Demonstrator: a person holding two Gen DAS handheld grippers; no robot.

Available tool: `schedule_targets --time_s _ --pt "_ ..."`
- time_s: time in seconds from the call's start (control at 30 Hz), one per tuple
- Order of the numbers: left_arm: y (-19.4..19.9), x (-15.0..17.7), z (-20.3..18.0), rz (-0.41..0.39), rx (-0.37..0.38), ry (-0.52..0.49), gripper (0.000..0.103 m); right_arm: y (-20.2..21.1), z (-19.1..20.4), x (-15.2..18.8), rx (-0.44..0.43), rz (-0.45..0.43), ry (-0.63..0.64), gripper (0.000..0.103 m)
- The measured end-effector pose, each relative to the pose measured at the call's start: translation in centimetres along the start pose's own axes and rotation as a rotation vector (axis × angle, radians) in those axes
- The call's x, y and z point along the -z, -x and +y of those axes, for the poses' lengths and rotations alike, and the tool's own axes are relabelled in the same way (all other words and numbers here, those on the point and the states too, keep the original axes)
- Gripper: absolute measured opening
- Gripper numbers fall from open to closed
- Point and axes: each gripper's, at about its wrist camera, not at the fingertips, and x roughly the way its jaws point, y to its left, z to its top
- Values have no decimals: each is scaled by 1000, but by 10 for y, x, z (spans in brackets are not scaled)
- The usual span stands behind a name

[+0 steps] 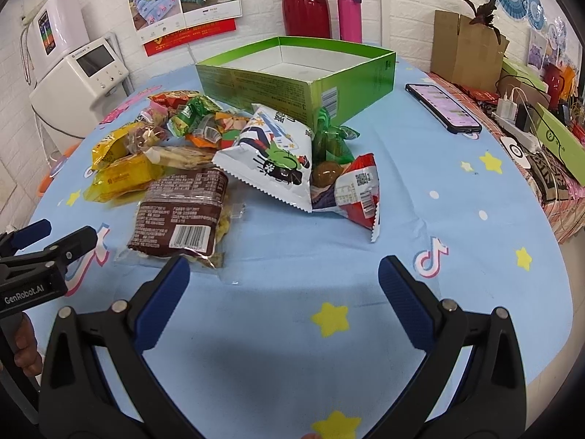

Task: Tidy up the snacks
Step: 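Lower the right gripper onto the brown bread bag and close it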

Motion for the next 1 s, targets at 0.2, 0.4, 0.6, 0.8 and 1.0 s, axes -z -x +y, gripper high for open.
schedule_targets --time_s 0.2,0.4,0.6,0.8,1.0 --pt "2 -15 -2 -31 75 -63 103 -6 -8 -8 -185 -24 -28 103" --pt "-30 -25 -7 120 274 -37 90 -29 -5 -17 -279 44 -25 103" --pt "-53 -30 -11 198 398 22 80 -48 -5 -26 -310 86 -24 90" --pt "-67 -35 -22 222 447 4 79 -56 3 -30 -339 101 27 60" --pt "-69 -35 -32 201 523 -16 55 -62 1 -26 -450 101 -50 41"
